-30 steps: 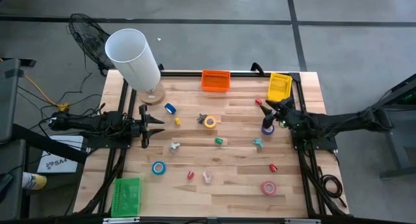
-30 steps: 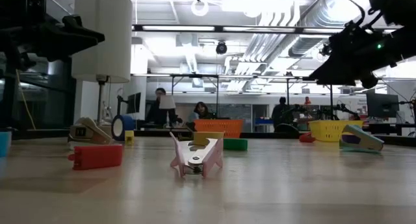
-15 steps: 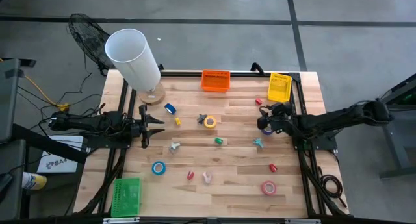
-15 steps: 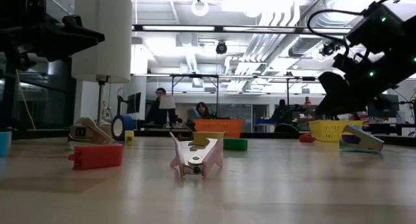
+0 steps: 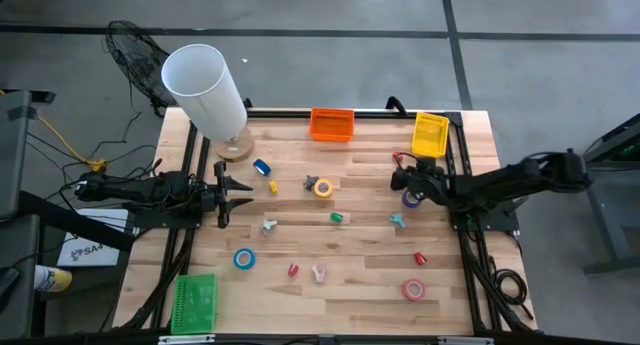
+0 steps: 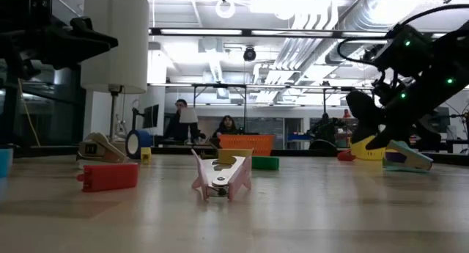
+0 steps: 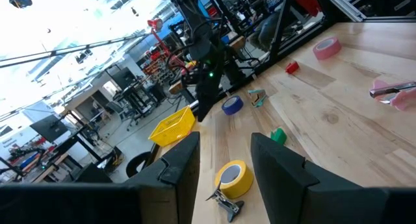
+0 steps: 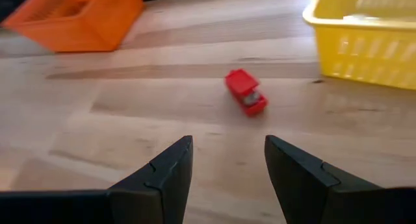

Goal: Pick and place Stapler, Stapler remover, tape
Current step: Put the top mini red stapler into the yellow bin

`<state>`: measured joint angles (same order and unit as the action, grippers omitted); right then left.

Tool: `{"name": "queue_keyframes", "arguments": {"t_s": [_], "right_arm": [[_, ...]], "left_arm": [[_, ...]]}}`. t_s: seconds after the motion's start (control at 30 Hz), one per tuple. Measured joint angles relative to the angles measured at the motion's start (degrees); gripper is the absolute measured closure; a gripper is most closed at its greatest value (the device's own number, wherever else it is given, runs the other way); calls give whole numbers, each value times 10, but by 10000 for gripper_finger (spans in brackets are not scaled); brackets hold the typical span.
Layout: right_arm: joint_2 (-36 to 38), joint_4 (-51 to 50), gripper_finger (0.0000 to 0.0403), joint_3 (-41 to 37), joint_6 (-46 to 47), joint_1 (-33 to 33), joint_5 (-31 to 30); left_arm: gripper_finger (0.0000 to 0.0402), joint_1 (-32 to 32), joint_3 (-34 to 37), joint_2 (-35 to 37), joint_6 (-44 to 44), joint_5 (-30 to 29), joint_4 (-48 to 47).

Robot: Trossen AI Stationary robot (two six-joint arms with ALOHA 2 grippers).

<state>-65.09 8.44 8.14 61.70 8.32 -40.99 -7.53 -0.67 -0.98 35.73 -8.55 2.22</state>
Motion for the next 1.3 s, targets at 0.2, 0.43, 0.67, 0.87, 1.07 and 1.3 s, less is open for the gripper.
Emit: {"name": "queue_keyframes", "arguments": {"t_s": [0.2,0.43,0.67,0.87,1.07,1.3], "right_arm": [[-25,3,219,0,-18,26,2],[-55,52,219,0,-125,47,26],[-95,61,219,0,-157,57,41],[-132,79,210,2,-165,56,27],[-166,127,160,2,-173,56,18],[-180,171,136,-1,-195,57,9]], "left_arm": [[266,0,0,0,0,0,0],[266,0,0,0,0,0,0],[266,0,0,0,0,0,0],[266,0,0,0,0,0,0],[266,0,0,0,0,0,0],[266,0,0,0,0,0,0]]}}
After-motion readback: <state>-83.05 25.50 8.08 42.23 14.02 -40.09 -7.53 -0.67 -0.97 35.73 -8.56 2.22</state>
